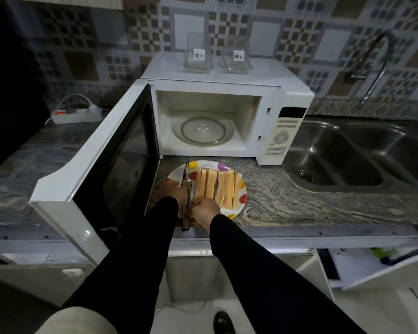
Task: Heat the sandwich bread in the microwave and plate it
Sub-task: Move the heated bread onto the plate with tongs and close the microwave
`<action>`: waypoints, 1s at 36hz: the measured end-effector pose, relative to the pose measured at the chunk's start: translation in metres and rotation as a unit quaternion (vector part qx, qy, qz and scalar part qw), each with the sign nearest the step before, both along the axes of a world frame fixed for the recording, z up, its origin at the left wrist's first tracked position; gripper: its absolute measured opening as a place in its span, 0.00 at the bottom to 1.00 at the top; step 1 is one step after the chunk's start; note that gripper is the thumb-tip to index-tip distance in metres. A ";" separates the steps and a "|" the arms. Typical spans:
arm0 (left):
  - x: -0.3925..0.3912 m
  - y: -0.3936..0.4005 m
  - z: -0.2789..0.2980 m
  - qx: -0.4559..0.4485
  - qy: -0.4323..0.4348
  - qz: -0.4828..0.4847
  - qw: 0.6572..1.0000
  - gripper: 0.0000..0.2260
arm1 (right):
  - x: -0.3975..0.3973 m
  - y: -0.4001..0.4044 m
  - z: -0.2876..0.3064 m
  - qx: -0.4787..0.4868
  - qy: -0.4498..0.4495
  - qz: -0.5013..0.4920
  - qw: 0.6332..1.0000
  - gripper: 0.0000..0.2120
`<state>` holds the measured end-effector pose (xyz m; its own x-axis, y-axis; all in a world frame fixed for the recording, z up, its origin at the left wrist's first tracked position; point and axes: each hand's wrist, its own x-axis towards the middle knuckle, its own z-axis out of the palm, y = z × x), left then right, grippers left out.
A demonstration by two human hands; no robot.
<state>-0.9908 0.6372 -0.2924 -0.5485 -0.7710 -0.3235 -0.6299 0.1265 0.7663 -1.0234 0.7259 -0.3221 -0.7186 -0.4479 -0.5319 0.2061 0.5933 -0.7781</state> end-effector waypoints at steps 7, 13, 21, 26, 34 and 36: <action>-0.009 0.000 -0.011 -0.055 -0.009 0.027 0.998 0.16 | -0.016 -0.007 -0.017 0.006 -0.004 -0.002 1.000 0.20; -0.010 0.005 -0.013 -0.053 -0.004 0.027 0.998 0.10 | -0.016 0.006 0.004 0.033 0.042 0.034 0.998 0.11; -0.016 -0.008 -0.025 -0.015 0.028 0.071 0.997 0.15 | -0.033 0.028 0.038 -0.026 0.057 0.063 0.996 0.10; -0.023 -0.013 -0.024 -0.146 -0.089 0.061 0.983 0.16 | -0.065 0.046 0.048 -0.087 0.171 -0.142 0.971 0.09; -0.022 -0.019 -0.038 -0.147 -0.164 0.021 0.975 0.23 | -0.099 0.071 0.027 0.117 0.143 -0.144 0.972 0.15; -0.024 -0.023 -0.039 -0.131 -0.174 0.013 0.976 0.23 | -0.102 0.068 0.019 0.115 0.094 -0.121 0.981 0.10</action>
